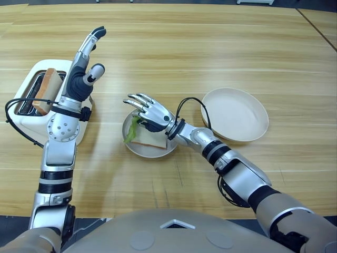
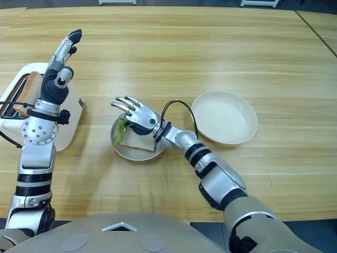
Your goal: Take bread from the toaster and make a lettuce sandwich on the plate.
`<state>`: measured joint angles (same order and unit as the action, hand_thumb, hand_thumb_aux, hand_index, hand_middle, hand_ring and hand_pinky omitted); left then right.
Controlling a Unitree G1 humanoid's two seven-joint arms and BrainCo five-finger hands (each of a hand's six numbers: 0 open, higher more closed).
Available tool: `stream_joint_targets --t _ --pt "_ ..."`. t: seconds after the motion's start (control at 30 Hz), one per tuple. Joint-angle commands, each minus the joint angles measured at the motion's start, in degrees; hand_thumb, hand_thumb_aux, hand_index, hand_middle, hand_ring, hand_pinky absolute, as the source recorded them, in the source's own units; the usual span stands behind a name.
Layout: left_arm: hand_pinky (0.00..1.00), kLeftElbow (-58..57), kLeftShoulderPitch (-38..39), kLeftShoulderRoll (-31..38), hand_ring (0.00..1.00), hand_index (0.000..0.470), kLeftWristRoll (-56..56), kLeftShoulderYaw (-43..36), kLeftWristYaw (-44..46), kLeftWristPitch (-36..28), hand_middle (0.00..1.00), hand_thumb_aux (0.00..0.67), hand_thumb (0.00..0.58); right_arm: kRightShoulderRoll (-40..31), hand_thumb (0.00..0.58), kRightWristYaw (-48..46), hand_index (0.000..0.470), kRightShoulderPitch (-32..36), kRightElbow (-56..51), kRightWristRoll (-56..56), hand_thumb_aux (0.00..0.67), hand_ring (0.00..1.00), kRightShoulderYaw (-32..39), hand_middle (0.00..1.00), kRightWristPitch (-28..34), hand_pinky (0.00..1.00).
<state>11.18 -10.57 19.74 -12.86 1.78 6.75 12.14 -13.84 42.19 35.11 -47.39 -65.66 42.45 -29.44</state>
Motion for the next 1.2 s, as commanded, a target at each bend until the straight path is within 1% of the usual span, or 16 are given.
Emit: stream_joint_targets --t 0.03,0.3,0.33,0.37,0.4,0.43,0.47,0.5,0.77,0.93,1.03,1.2 --pt "0.00 -0.6 0.5 -0.1 0.00 0.000 0.0 -0.3 0.3 0.0 0.00 0.000 0.000 -2.9 0.580 0.8 0.470 0.5 1.0 1.0 0.670 0.00 -0.3 0.00 -0.3 0.00" --pt "0.00 -0.9 0.4 -0.2 0.00 0.000 -0.1 -0.3 0.1 0.1 0.00 0.000 0.000 -8.2 0.580 -1.4 0.468 -2.2 10.3 3.1 0.667 0.00 -2.3 0.00 0.1 0.00" --pt "0.00 -1.0 0.4 -0.2 0.00 0.000 -0.1 -0.2 0.0 0.1 0.00 0.000 0.000 -8.5 0.571 -1.7 0.411 -2.5 10.7 3.1 0.586 0.00 -2.3 0.00 0.3 0.00" --pt "0.00 -1.0 0.4 -0.2 0.00 0.000 -0.1 -0.2 0.0 0.1 0.00 0.000 0.000 -8.8 0.516 -2.1 0.313 -2.7 11.0 3.0 0.447 0.00 -2.3 0.00 0.4 0.00" --pt "0.00 -1.2 0.4 -0.1 0.00 0.000 -0.1 -0.2 0.0 0.1 0.00 0.000 0.000 -9.1 0.474 -2.6 0.269 -3.0 11.2 2.9 0.384 0.00 -2.1 0.00 0.5 0.00" --pt "0.00 -1.3 0.3 -0.1 0.00 0.000 -0.1 -0.1 0.0 0.2 0.00 0.000 0.000 -9.4 0.331 -3.0 0.162 -3.2 11.3 2.8 0.231 0.00 -1.9 0.00 0.5 0.00" --pt "0.00 -1.5 0.3 -0.1 0.00 0.000 0.0 -0.1 0.0 0.3 0.00 0.000 0.000 -9.8 0.071 -3.5 0.029 -3.5 11.6 2.7 0.042 0.00 -1.8 0.00 0.5 0.00" --pt "0.00 -1.7 0.3 0.0 0.00 0.000 0.0 0.0 0.0 0.3 0.00 0.000 0.000 -10.2 0.000 -3.8 0.000 -3.8 12.0 2.6 0.000 0.00 -1.8 0.00 0.5 0.00" --pt "0.00 -2.2 0.5 -0.1 0.00 0.000 0.1 0.4 -0.2 0.4 0.00 0.000 0.000 -14.0 0.000 -7.5 0.000 -6.0 15.2 2.5 0.000 0.00 -2.0 0.00 -0.3 0.00" --pt "0.00 -2.4 0.5 -0.2 0.00 0.000 0.0 0.3 -0.3 0.4 0.00 0.000 0.000 -16.1 0.000 -9.1 0.000 -7.0 17.5 2.6 0.000 0.00 -3.1 0.00 0.3 0.00" --pt "0.00 -2.2 0.7 -0.3 0.00 0.000 0.0 0.2 -0.4 0.5 0.00 0.000 0.000 -17.5 0.000 -9.4 0.000 -7.1 17.5 2.0 0.000 0.00 -3.9 0.00 2.0 0.00" --pt "0.00 -2.0 0.8 -0.3 0.00 0.000 0.0 0.1 -0.5 0.5 0.00 0.000 0.000 -18.7 0.000 -11.9 0.000 -7.1 17.0 1.2 0.000 0.00 -5.1 0.00 7.0 0.00"
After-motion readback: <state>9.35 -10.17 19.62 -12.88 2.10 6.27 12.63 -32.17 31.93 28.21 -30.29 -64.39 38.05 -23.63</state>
